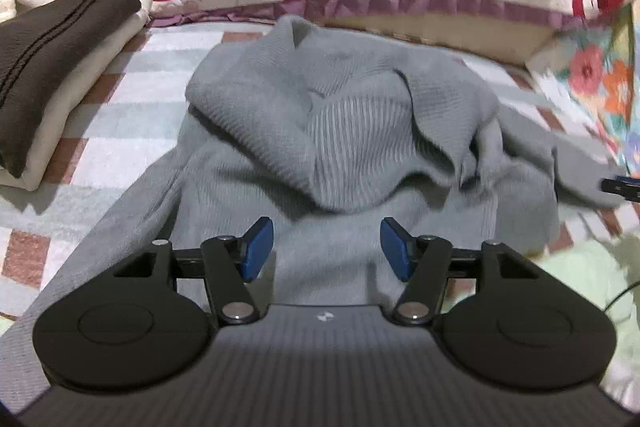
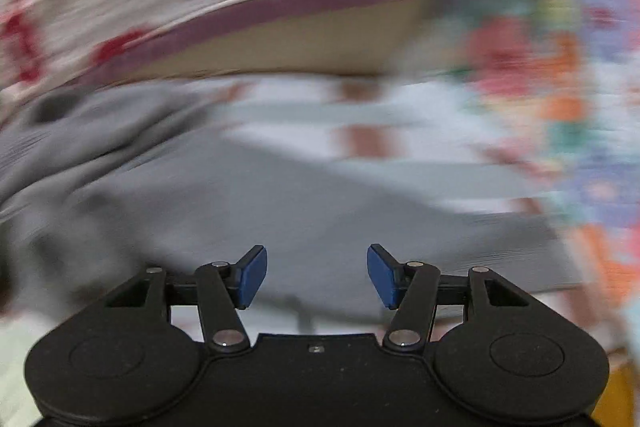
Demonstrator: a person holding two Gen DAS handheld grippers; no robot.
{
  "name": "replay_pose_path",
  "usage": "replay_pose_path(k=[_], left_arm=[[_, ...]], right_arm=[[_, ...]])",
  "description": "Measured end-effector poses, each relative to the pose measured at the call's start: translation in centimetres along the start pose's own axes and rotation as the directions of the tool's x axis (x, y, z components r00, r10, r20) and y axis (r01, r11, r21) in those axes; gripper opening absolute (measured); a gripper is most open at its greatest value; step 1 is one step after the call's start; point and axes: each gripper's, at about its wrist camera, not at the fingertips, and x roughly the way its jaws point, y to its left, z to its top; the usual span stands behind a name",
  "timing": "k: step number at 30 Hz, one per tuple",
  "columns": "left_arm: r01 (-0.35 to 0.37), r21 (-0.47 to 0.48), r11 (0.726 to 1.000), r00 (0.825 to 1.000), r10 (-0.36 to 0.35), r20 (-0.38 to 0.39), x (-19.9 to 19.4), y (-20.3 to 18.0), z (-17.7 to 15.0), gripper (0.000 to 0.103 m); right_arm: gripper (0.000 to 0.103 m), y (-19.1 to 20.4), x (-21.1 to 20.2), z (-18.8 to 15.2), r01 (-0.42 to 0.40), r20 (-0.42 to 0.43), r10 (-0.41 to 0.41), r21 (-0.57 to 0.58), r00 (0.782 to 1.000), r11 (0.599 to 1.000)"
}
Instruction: Fold clothes
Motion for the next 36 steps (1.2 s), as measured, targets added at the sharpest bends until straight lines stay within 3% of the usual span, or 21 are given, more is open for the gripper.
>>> replay_pose_path(k=[3,9,11,17,19,20,21,23,27,29,31,34,35,36], left_arm=[[-0.011,0.028,1.000,1.000,0.011,-0.012,0.8,-0.6,-0.4,0.061],[-0.023,0.079,0.997,0.999,0.026,-0.037,3.2,-2.0,-1.2,0.063],[-0.027,0.097,0.995,0.999,0.031,-0.045,4.1,-2.4,-1.4,0.065],[-0.037,0.149,0.988,0.997,0.048,-0.069,6.5,-3.8,-2.2,0.075],[-0.026,0.092,0.995,0.998,0.031,-0.063,6.9,-3.1,-2.1,0.073],[-0.017,0.049,0.999,0.998,0.019,-0.053,6.9,-2.6,-1.9,0.055],[-0.014,0.002,1.000,0.999,0.014,-0.029,6.7,-1.9,-1.6,0.043],[-0.017,-0.047,0.999,1.000,0.018,0.026,6.1,-0.7,-0.7,0.032],[0.010,-0.107,0.994,0.999,-0.005,0.046,6.8,1.2,2.2,0.030],[0.089,-0.265,0.960,0.995,-0.076,0.061,7.4,3.6,2.8,0.030],[0.179,-0.435,0.883,0.984,-0.154,0.091,8.0,6.3,3.1,0.031],[0.241,-0.586,0.774,0.970,-0.199,0.137,8.8,9.1,2.4,0.032],[0.247,-0.602,0.759,0.969,-0.197,0.150,8.9,9.7,2.2,0.032],[0.244,-0.597,0.765,0.970,-0.189,0.155,8.9,9.8,2.1,0.032]], right_arm=[[0.061,4.7,0.4,-0.9,-0.162,-0.035,0.158,-0.142,0.987,0.977],[0.065,10.9,0.0,-2.5,-0.352,-0.111,0.334,-0.324,0.936,0.878],[0.067,12.3,1.0,-3.2,-0.326,-0.132,0.298,-0.384,0.946,0.864],[0.067,13.0,2.6,-2.5,-0.234,0.003,0.258,-0.418,0.966,0.878],[0.065,13.2,3.1,-2.2,-0.203,0.050,0.246,-0.424,0.968,0.883],[0.056,13.4,3.4,-2.0,-0.187,0.073,0.240,-0.427,0.968,0.885],[0.032,13.5,3.6,-1.8,-0.171,0.097,0.233,-0.429,0.968,0.887],[0.003,13.2,3.8,-1.1,-0.175,0.134,0.246,-0.398,0.960,0.900],[0.003,11.1,6.1,4.4,-0.282,0.140,0.313,-0.207,0.939,0.937],[0.003,9.7,9.1,7.2,-0.316,0.086,0.323,-0.083,0.942,0.945],[0.003,8.1,12.6,9.3,-0.328,-0.003,0.328,0.032,0.945,0.944],[0.007,7.3,16.9,10.8,-0.316,-0.118,0.326,0.097,0.938,0.944],[0.008,7.9,17.3,10.5,-0.309,-0.132,0.316,0.069,0.940,0.949],[0.009,8.6,17.2,10.2,-0.297,-0.133,0.299,0.031,0.945,0.954]])
